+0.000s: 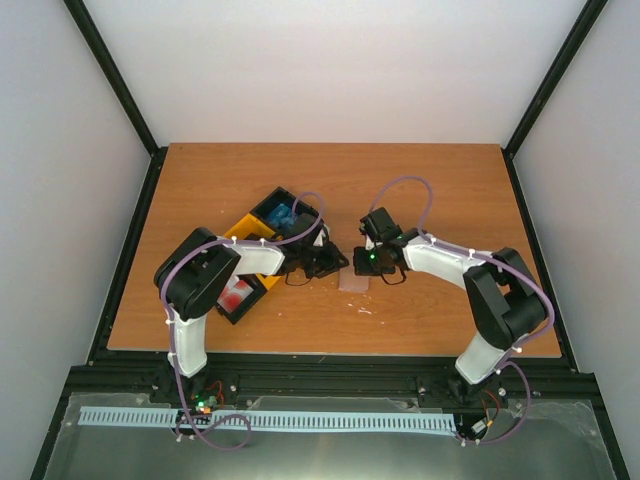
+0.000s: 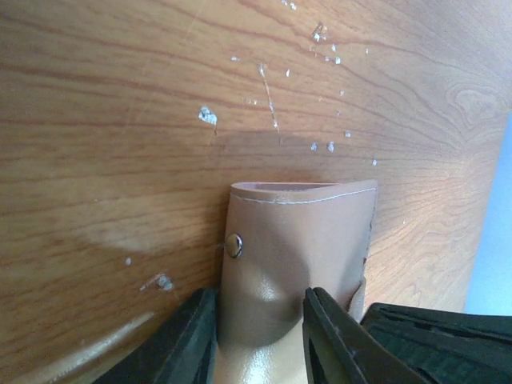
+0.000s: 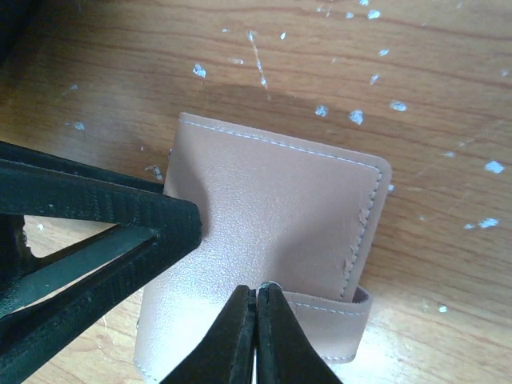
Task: Put the credit cards into the card holder
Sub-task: Close the card holder at the center of the board.
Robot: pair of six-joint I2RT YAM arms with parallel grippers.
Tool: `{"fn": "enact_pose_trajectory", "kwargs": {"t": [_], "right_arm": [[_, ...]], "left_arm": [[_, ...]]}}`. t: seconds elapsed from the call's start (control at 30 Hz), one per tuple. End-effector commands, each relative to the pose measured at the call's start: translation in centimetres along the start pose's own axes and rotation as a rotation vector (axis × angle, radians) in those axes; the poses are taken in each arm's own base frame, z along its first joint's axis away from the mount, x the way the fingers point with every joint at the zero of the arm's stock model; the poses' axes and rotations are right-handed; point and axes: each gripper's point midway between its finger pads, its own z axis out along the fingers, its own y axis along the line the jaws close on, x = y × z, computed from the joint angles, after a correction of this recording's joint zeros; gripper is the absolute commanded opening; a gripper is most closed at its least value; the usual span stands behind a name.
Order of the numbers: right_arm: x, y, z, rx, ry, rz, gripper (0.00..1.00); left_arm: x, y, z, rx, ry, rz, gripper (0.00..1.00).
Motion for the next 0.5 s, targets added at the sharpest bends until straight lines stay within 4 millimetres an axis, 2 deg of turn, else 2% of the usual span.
{"fn": "enact_pose_trajectory", "kwargs": {"t": [0.0, 0.13, 0.47], "right_arm": [[-1.5, -0.3, -1.6, 0.022, -0.087, 0.017, 0.03], [-1.6, -0.6, -1.8, 0.037, -0.098, 0.021, 0.03], [-0.9, -0.1, -0.1, -0.009, -0.053, 0.028, 0.03]], "left_arm": [[3.6, 8.9, 1.1, -0.289, 0.075, -0.087, 0.33], [3.8, 8.2, 0.7, -0.263, 0.077, -0.077, 0.36], [4.9, 7.9, 0.7, -0.254, 0.105, -0.072, 0.35]]}}
